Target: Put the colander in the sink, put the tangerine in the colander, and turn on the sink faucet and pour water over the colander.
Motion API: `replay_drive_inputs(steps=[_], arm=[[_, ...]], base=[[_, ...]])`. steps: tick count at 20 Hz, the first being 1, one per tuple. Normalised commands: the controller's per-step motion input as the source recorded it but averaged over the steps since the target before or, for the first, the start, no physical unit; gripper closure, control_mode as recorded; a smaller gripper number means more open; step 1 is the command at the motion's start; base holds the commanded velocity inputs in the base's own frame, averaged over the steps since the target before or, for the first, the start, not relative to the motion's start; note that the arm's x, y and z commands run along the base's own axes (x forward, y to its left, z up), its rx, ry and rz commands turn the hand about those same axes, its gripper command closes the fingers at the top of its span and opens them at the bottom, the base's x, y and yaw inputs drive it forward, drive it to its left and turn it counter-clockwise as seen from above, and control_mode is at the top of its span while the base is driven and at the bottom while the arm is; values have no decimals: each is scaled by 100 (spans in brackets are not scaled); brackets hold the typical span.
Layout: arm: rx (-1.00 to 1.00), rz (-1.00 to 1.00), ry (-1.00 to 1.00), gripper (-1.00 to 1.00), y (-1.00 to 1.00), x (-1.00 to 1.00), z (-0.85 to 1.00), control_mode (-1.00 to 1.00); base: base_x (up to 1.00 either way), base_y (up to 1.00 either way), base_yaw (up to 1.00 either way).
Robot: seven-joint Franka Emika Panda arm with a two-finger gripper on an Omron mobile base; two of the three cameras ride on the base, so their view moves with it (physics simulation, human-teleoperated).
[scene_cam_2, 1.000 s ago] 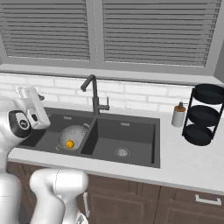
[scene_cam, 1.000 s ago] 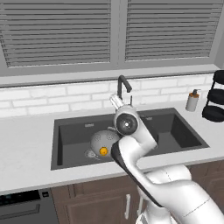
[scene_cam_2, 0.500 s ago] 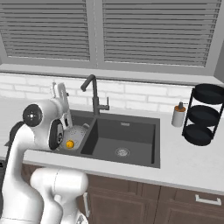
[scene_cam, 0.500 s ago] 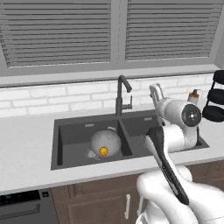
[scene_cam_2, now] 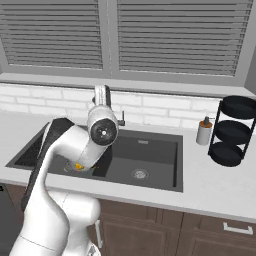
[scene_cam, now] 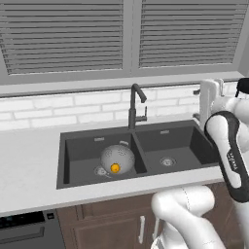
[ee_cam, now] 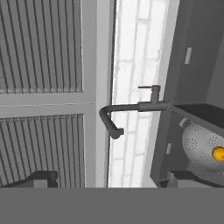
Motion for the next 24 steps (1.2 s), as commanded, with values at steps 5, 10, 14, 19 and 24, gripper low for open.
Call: replay_drive_inputs(steps=[5, 10, 14, 19, 24], arm=[[5, 40, -4, -100, -34, 27, 0, -100], [0, 31, 0, -100, -8, 51, -6, -100], [0, 8, 0, -100, 0, 52, 0, -100], [0, 0, 4, -100, 18, 49, -10, -100], [0, 0, 10, -100, 36, 33, -33, -100]], base=[[0, 0, 0], [0, 0, 0], [0, 0, 0], [0, 0, 0], [0, 0, 0]])
